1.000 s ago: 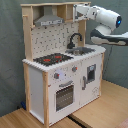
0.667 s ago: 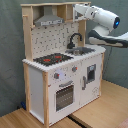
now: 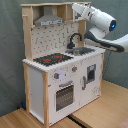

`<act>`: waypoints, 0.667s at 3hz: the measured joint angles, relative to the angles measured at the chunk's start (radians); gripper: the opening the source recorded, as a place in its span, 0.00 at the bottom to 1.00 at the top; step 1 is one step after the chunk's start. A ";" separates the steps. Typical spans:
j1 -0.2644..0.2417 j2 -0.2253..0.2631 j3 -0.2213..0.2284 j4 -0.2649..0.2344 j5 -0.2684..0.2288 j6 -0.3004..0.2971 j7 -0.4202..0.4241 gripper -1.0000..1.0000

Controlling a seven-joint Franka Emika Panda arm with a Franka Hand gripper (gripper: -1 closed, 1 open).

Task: Play with the kitchen

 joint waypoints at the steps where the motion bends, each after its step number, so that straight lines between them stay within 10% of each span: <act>1: -0.044 -0.075 -0.001 0.010 0.065 -0.029 0.069 1.00; 2: -0.079 -0.150 -0.005 0.013 0.125 -0.066 0.145 1.00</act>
